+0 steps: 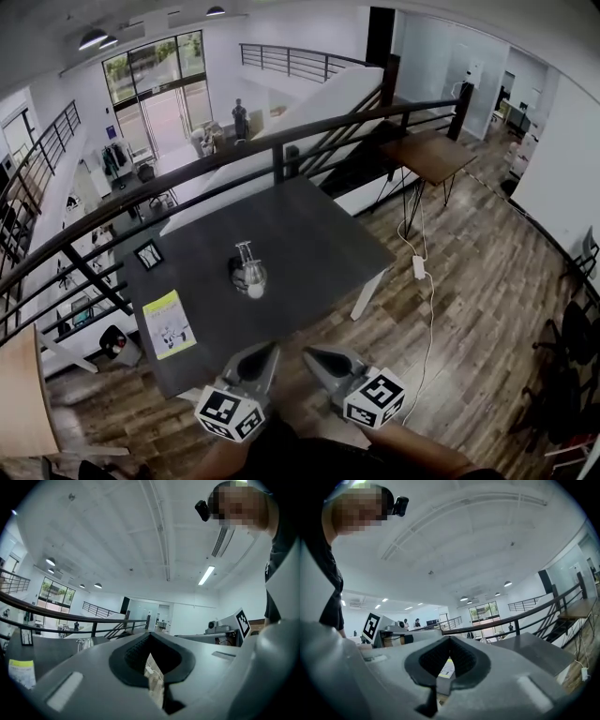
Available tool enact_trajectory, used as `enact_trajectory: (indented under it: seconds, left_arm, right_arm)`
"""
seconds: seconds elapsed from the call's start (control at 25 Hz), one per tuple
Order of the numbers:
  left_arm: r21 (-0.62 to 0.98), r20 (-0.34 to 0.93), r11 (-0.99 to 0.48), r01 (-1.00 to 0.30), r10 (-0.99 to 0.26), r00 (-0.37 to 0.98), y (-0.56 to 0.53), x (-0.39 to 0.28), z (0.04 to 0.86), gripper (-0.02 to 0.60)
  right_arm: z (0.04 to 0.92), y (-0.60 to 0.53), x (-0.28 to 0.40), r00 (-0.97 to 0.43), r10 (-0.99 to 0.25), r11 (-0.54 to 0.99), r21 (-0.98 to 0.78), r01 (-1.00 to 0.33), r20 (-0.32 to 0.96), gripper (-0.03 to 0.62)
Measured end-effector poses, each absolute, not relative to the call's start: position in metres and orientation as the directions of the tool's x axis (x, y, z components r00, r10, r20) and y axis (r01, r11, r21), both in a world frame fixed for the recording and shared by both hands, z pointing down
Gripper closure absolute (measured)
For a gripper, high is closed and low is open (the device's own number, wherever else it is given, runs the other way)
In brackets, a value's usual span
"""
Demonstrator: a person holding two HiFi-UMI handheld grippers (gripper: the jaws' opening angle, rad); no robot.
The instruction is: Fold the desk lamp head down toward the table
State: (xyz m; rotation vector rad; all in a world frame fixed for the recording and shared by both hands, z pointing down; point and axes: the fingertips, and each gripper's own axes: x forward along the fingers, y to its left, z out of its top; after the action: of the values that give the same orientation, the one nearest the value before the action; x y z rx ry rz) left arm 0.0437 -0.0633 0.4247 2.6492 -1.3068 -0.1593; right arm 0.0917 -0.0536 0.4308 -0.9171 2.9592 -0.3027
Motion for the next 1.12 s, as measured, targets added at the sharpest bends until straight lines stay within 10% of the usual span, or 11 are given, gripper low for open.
enact_trajectory:
  seconds: [1.12]
  left_arm:
    - [0.219, 0.020, -0.707, -0.672, -0.686, 0.728, -0.212, -0.073, 0.445, 0.580]
  right_arm:
    - [0.481, -0.209, -0.041, -0.765, -0.613, 0.742, -0.187, -0.644, 0.199, 0.583]
